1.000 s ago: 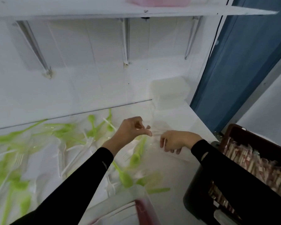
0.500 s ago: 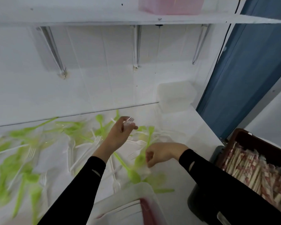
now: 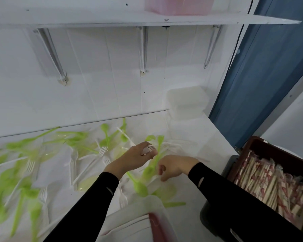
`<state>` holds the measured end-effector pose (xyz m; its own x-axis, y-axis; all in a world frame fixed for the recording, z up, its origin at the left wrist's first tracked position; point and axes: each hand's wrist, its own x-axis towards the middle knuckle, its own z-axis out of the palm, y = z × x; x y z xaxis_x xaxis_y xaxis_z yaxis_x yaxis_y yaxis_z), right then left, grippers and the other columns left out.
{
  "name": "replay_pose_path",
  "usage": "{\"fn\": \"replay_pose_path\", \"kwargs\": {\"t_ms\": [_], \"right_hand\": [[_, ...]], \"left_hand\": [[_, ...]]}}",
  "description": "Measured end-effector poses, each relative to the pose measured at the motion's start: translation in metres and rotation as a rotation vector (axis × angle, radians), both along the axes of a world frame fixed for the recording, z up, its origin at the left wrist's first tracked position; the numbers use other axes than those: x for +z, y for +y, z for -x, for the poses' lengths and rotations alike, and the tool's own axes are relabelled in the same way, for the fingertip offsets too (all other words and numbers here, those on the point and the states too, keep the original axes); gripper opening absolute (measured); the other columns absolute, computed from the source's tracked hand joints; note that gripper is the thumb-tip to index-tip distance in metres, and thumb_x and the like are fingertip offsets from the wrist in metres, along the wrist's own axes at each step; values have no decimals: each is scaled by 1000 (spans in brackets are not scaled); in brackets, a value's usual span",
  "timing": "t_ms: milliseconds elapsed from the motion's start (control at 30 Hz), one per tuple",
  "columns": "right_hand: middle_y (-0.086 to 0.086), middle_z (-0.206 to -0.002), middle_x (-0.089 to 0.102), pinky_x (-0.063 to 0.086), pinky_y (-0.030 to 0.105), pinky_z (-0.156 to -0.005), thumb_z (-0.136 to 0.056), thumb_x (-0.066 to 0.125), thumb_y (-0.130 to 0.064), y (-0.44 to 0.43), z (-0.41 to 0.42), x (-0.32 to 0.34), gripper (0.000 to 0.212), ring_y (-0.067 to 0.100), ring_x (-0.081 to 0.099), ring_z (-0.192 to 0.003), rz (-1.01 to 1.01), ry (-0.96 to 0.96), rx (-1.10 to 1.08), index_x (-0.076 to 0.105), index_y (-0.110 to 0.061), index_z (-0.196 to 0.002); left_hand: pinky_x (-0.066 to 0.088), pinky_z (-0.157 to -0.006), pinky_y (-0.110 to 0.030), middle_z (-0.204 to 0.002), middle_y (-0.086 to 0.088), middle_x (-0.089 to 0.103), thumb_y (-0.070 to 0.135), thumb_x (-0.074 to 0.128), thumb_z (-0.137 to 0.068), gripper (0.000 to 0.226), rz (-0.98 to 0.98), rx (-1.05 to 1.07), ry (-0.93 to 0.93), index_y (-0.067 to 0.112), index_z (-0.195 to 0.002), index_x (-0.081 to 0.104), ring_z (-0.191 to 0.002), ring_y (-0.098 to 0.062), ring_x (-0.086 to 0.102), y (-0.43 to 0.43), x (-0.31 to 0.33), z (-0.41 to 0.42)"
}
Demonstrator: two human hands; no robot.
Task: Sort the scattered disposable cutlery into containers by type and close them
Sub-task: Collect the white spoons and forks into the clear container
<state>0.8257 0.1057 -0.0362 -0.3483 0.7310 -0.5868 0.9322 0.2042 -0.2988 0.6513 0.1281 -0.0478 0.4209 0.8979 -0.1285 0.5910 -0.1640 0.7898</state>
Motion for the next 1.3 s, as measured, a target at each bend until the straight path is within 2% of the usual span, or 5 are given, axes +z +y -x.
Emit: {"fn": "replay_pose_path", "kwargs": {"t_ms": [167,333,633,933,1300], "right_hand": [[-6,-82,59,40,18,-66,-89,69,-23,10,-11,9,8,10,54,-74,-196,449,-273,65,-16,-91],[-9,-90,62,42,11,-65,-91,65,-17,16,-14,15,5,-6,54,-65,-295,741,-476,66,-21,-94],[13,-146,28,39,46,-103,-72,83,-39,18,-35,-10,110,36,32,-134,-142,-123,-423,10,-22,-152],[10,-132,51,43,35,-91,-91,57,-18,17,-31,-13,45,29,54,-121,-276,-222,-356,40,-7,-131],[12,-125,54,40,31,-78,-94,47,-23,23,-43,3,42,31,57,-111,-302,29,-726,37,-6,-131]], "left_hand": [[41,-64,-19,-94,8,62,43,79,-78,51,133,-107,36,20,-114,53,-67,-1,51,-1,0,2],[51,-78,-36,-91,-3,67,17,48,-102,13,10,3,-132,6,-108,50,-74,-17,64,3,0,-1],[46,-56,-31,-71,4,57,35,45,-102,22,-170,90,79,18,-100,58,-56,-14,49,29,13,11],[40,-83,-25,-114,-5,65,7,65,-85,35,-190,-43,293,7,-118,55,-109,-24,59,31,-28,2],[43,-73,-35,-91,-13,66,22,57,-96,21,-547,167,125,5,-107,61,-85,-34,59,38,-28,5]]}}
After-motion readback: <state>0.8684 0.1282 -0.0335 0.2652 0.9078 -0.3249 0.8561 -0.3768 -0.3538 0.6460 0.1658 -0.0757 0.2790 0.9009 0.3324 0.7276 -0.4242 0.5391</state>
